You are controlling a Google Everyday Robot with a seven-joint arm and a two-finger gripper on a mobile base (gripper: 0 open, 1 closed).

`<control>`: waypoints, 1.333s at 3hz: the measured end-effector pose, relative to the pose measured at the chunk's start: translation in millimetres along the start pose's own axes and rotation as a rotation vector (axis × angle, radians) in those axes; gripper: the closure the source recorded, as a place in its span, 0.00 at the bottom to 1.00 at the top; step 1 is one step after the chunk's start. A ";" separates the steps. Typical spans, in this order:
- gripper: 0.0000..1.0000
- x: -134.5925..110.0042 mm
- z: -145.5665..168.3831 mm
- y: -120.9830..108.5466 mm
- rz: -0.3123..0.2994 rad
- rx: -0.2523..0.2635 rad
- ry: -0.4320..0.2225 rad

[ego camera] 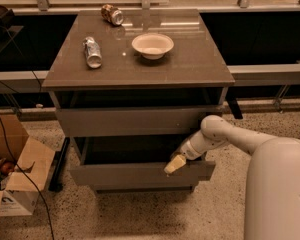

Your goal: Open middle drawer

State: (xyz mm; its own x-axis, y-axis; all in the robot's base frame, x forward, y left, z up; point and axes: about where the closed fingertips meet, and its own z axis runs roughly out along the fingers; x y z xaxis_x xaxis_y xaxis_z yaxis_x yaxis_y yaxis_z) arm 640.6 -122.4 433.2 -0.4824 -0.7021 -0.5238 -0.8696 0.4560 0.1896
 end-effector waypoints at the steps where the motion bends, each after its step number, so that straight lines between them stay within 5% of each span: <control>1: 0.01 0.0 0.0 0.0 0.000 0.000 0.000; 3: 0.00 28.7 -10.4 51.2 -0.133 -0.086 0.149; 4: 0.19 61.7 -19.8 89.3 -0.121 -0.147 0.230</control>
Offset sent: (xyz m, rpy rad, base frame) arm -0.0214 0.0017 0.0120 -0.0701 0.0022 0.1197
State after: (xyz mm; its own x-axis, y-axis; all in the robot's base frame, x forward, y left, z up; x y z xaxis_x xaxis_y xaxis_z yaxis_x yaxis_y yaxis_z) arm 531.1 -135.8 434.2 -0.3707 -0.8597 -0.3516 -0.9202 0.2887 0.2643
